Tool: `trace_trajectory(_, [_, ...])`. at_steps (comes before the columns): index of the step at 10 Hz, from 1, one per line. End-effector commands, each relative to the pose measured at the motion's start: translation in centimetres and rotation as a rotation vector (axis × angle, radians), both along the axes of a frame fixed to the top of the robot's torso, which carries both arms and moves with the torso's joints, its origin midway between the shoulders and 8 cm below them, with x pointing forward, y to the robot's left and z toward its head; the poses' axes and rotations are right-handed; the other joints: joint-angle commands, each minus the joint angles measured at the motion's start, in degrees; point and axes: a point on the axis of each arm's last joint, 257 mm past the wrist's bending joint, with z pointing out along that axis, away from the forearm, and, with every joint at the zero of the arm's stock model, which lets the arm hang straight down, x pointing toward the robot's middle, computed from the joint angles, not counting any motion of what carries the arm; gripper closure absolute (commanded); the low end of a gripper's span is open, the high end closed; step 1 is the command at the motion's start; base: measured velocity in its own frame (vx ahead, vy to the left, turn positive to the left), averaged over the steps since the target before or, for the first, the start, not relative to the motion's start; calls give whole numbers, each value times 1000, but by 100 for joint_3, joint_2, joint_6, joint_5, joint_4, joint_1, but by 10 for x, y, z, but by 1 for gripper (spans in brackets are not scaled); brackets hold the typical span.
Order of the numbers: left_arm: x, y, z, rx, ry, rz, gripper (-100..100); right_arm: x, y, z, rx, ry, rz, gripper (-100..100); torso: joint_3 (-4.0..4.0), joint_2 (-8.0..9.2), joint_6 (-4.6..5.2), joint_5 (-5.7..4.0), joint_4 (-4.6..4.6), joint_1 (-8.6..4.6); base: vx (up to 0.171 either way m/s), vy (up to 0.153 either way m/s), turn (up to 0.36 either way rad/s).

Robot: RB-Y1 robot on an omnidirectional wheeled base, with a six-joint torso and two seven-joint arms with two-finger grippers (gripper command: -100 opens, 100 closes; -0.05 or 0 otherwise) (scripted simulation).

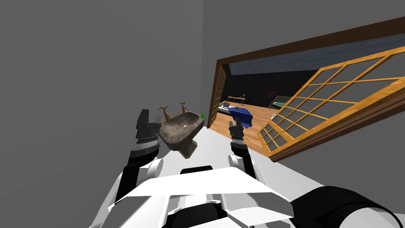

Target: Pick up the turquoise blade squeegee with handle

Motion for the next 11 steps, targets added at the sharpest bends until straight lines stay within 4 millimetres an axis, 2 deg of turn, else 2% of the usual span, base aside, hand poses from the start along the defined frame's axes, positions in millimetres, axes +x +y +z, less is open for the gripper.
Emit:
trace_trajectory(1, [4, -3, -4, 31, 20, -15, -100, 0, 0, 0, 0, 0, 0, 0, 0, 0, 0, 0, 0, 0, 5, -20, 21])
trace_trajectory(7, [30, 6, -30, 86, 150, -38, -100, 0, 0, 0, 0, 0, 0, 0, -6, -12, 0, -11, -2, -51, 20, -96, 53])
trace_trajectory(11, [53, 27, -54, 64, 259, -23, -100, 0, 0, 0, 0, 0, 0, 0, -8, -13, 1, -10, -3, -41, 26, -104, 64])
